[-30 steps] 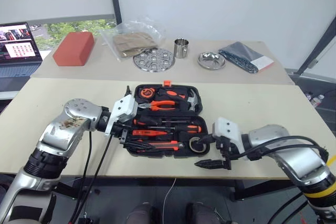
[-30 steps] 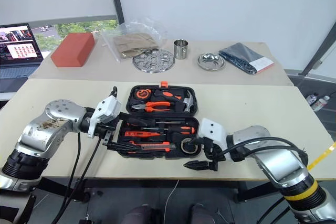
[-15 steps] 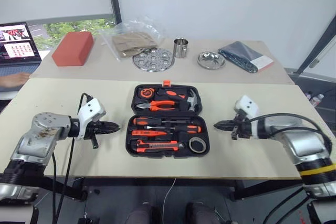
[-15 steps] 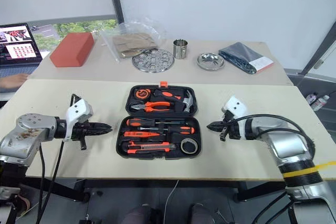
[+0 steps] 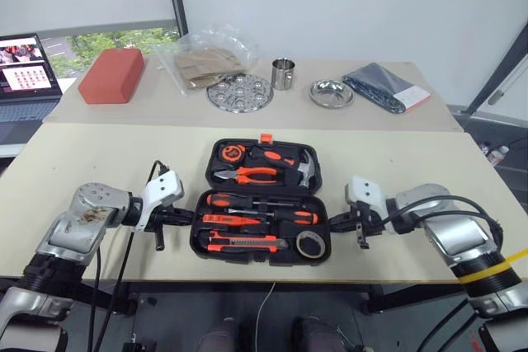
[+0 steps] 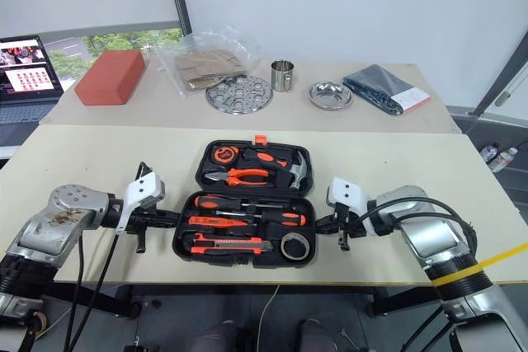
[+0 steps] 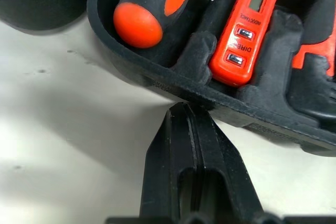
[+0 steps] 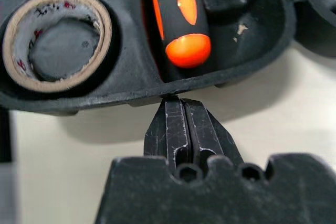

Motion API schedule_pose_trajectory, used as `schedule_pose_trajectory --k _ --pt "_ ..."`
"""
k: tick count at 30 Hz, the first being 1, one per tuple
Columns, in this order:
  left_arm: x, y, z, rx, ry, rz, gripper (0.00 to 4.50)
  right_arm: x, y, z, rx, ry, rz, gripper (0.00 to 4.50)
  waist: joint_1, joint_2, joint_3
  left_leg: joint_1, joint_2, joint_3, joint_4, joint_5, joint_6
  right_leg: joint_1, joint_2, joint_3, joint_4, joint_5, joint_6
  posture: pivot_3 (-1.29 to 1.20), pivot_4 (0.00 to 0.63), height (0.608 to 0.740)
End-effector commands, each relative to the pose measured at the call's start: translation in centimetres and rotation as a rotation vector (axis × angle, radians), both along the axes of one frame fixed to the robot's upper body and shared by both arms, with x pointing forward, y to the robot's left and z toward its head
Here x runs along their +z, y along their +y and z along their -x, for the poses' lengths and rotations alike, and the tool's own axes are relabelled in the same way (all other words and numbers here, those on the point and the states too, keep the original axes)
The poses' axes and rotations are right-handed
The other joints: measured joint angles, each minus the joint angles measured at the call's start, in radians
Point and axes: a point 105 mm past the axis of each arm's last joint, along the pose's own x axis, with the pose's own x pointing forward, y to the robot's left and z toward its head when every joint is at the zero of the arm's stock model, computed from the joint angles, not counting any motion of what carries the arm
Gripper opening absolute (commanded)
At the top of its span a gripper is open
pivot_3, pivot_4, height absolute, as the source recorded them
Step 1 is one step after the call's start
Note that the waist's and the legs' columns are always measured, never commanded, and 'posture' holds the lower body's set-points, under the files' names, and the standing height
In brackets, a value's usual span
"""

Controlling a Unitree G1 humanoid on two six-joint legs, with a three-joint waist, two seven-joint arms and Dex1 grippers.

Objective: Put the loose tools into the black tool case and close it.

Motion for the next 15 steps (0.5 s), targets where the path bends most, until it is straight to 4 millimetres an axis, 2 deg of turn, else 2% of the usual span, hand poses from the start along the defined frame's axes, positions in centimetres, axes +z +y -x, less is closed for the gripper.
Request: schedule_pose_trajectory --k 1,6,8,9,12,15 --pt "0.5 -1.8 1.8 -0.122 0.004 0.045 0.01 0.5 1.5 1.1 0.06 -0.053 -0.044 0.0 0.0 0.0 0.0 0.0 0.0 0.0 0.0 0.0 0.0 0.0 0.0 0.0 0.0 0.0 0.0 0.0 0.15 0.734" --pt "-0.6 0.8 1.3 0.002 -0.001 -0.034 0.01 0.5 -1.4 -0.3 -0.133 -0.115 0.016 0.0 -0.002 0.0 0.0 0.005 0.0 0.0 0.0 -0.002 -0.003 0.002 -0.003 0.001 0.0 0.0 0.0 0.0 0.15 0.734" --pt "-0.6 2.3 1.0 0.07 0.006 -0.043 0.52 1.0 -3.2 -0.2 -0.209 -0.106 0.019 0.0 0.0 0.0 0.0 0.005 0.0 0.0 0.0 -0.004 -0.008 0.002 -0.008 0.001 0.001 0.0 0.0 0.0 0.15 0.734" --pt "-0.4 3.1 0.8 0.112 0.015 -0.034 0.72 1.3 -4.1 0.0 -0.25 -0.089 0.014 0.29 0.002 0.0 0.0 0.005 -0.001 0.0 0.0 -0.004 -0.008 0.002 -0.009 0.001 0.002 0.0 0.0 0.0 0.15 0.734" --pt "0.6 4.8 -0.2 0.228 0.029 0.013 1.7 2.3 -6.0 0.0 -0.345 -0.057 -0.013 1.1 0.004 0.0 0.0 0.005 -0.001 0.0 0.0 -0.004 -0.008 0.002 -0.01 0.0 0.002 0.0 -0.001 0.0 0.15 0.734" --pt "3.4 4.5 -2.4 0.357 0.096 0.213 2.66 4.4 -5.9 -1.5 -0.479 0.011 -0.176 2.07 0.003 -0.001 0.001 0.007 0.0 0.0 0.0 -0.002 -0.011 0.003 -0.009 0.0 0.004 0.0 -0.001 0.0 0.15 0.734"
